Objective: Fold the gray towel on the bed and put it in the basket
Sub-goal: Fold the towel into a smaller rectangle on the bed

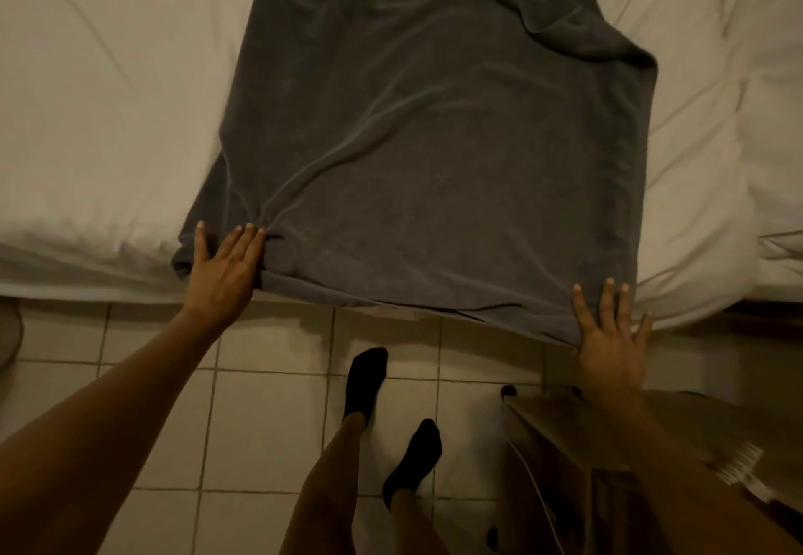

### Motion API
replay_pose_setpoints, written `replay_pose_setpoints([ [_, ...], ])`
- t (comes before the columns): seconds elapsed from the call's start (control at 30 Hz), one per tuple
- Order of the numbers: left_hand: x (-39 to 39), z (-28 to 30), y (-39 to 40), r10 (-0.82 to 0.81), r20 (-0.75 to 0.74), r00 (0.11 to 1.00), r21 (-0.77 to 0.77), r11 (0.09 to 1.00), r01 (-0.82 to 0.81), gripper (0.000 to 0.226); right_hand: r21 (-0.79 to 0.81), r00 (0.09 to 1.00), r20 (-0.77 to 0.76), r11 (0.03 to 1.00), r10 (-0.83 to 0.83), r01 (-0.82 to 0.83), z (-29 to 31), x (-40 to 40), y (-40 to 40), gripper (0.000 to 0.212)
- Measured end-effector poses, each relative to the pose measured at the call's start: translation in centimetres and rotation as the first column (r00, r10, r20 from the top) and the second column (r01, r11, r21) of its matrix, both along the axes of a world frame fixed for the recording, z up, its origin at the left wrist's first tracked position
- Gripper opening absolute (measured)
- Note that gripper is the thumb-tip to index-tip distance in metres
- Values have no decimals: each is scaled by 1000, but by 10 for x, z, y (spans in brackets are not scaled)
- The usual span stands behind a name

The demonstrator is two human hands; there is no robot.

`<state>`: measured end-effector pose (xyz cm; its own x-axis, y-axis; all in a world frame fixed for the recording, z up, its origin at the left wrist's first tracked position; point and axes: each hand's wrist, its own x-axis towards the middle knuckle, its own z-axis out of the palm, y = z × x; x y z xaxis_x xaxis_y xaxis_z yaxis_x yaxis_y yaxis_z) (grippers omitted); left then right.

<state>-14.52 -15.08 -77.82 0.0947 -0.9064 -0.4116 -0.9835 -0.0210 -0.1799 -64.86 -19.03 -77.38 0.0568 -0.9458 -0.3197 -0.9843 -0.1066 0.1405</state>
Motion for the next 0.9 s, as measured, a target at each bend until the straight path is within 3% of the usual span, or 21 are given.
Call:
replay_pose_setpoints([
  [0.17, -24, -16, -6, -5, -15, 1000, -41, 999, 5, 83, -39, 999, 21, 999, 33, -32, -1, 12, -11, 92],
  [0.3, -23, -24, -11, 77, 49, 996, -58, 996, -74, 77, -66, 1000, 16, 998, -4, 5, 3, 4, -7, 93],
  [0.4, -9, -20, -13, 49, 8, 999, -41, 998, -49, 66, -71, 1000, 27, 997, -11, 13, 11, -1, -9, 95],
  [0.53, 10, 8, -8, 56, -145, 988, -67, 996, -66, 57, -56, 999, 41, 998, 31, -28, 28, 7, -17, 98],
  [0.67, 22, 43, -16, 92, -237, 967, -90, 989, -116, 56, -41, 997, 48, 997, -60, 62, 56, 24, -30, 96],
  [0.9, 44, 104, -102, 65, -244, 968, -116, 989, -95, 72, -137, 988, 70, 980, -136, 145, 107, 48, -92, 93],
])
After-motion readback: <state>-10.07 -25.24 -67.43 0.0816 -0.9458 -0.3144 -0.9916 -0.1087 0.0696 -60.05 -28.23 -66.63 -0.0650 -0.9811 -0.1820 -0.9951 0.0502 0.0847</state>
